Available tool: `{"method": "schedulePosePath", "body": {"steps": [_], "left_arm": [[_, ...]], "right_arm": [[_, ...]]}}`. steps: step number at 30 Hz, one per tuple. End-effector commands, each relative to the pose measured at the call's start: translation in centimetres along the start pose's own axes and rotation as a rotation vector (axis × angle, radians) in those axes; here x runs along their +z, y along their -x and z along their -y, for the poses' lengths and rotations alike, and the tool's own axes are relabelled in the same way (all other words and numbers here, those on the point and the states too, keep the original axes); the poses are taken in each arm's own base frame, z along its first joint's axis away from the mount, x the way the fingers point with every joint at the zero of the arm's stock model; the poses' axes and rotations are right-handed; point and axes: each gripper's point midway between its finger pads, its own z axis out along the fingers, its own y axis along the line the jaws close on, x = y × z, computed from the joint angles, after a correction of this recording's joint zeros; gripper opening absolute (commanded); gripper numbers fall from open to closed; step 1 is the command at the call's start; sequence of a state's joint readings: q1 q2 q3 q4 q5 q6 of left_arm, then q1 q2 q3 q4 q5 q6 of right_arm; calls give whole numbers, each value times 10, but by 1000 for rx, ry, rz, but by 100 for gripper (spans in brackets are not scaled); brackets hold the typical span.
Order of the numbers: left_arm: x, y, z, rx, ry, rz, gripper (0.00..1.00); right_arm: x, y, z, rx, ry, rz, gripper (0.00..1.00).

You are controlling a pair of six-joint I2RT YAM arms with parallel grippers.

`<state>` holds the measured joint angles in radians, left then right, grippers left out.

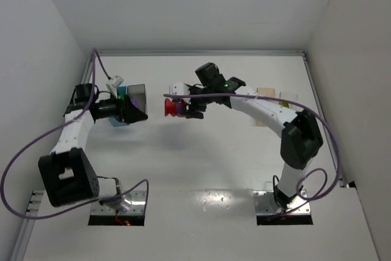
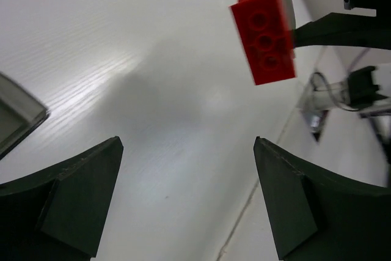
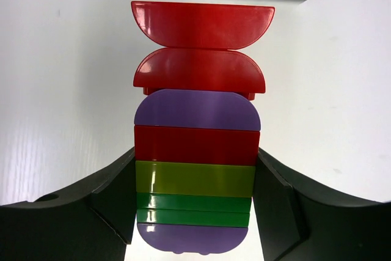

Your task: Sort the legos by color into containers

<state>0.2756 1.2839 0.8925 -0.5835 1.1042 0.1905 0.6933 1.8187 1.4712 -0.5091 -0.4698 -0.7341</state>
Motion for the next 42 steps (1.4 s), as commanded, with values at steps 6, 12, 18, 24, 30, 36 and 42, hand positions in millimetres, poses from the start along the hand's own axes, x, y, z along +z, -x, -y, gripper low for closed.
{"method": "schedulePosePath", "body": {"steps": [6, 12, 18, 24, 30, 36, 42], "left_arm": [[24, 32, 39, -121, -451, 22, 94], [29, 36, 52, -96, -494, 0, 94], [39, 28, 55, -58, -471, -47, 94], [50, 25, 54, -54, -460, -92, 94], [56, 21, 49, -68, -456, -110, 92], [58, 22, 50, -66, -463, -115, 66], [57, 23, 48, -67, -457, -109, 24]], "right_arm": [[-22, 36, 3, 48, -63, 103, 12], [-10, 32, 0, 54, -41, 91, 12], [-6, 41, 6, 44, -40, 99, 12], [-1, 58, 4, 16, -34, 112, 12], [4, 61, -4, 12, -13, 100, 12], [6, 68, -7, -4, -13, 104, 12], [12, 48, -4, -3, -55, 43, 12]]}}
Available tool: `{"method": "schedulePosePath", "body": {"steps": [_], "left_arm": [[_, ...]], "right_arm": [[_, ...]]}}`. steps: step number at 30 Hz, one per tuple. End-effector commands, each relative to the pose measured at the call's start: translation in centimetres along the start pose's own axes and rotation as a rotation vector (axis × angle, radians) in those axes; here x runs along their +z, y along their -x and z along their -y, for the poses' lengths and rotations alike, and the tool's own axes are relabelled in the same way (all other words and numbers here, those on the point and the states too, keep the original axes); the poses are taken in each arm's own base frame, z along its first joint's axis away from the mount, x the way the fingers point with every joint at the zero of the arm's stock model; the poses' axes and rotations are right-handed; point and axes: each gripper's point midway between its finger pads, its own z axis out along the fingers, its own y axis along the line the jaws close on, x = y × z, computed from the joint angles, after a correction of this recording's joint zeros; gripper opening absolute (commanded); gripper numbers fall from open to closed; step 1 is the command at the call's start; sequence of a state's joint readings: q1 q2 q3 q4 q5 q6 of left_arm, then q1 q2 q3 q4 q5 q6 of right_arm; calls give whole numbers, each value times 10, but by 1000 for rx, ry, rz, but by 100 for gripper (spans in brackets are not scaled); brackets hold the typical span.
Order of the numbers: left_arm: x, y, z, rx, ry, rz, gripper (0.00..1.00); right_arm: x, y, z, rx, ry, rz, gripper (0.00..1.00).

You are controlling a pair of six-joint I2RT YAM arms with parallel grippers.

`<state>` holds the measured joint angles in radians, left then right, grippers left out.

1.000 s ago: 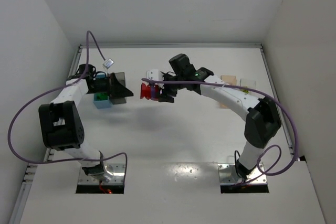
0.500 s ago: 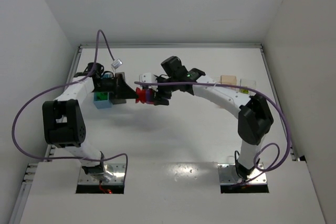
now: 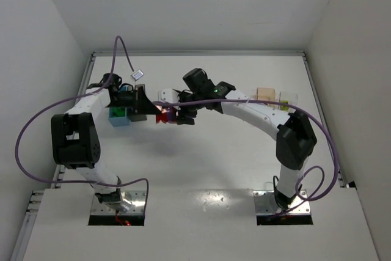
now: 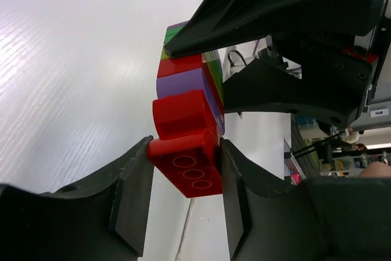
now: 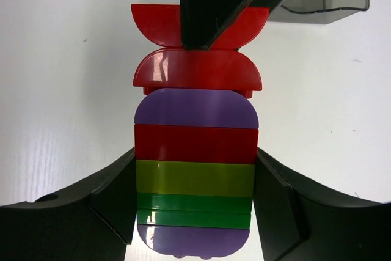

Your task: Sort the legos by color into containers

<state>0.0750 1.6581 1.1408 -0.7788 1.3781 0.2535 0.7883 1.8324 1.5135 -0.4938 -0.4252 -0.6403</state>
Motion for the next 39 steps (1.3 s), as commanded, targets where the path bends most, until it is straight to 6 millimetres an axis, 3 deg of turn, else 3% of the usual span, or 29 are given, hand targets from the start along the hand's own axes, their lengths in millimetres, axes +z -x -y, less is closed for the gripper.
{"method": "schedulePosePath", "body": {"steps": [1, 7, 13, 17, 22, 29, 32, 36, 39], "left_arm": [[0, 12, 7, 123, -20, 18, 17], [-20, 9, 4, 115, 33, 68, 12], [-22, 7, 13, 163, 56, 67, 12], [-23, 8, 14, 192, 79, 63, 12], [-20, 5, 12, 213, 102, 39, 12], [-16, 0, 22, 298, 102, 22, 13], [-9, -6, 28, 364, 117, -15, 13], [0, -12, 29, 458, 186, -69, 13], [5, -10, 35, 530, 247, -56, 13]], "right_arm": [[-8, 10, 19, -13, -87, 23, 10], [-21, -35, 15, 20, -128, -68, 10], [-31, -64, 3, 79, -97, -99, 10], [-33, -75, -14, 132, -18, -105, 10], [-26, -89, -55, 246, 174, -147, 10], [-19, -95, -76, 362, 258, -156, 13], [-14, -98, -77, 401, 253, -160, 13], [-5, -120, -70, 402, 152, -229, 13], [-5, -136, -52, 394, 13, -272, 13]]}}
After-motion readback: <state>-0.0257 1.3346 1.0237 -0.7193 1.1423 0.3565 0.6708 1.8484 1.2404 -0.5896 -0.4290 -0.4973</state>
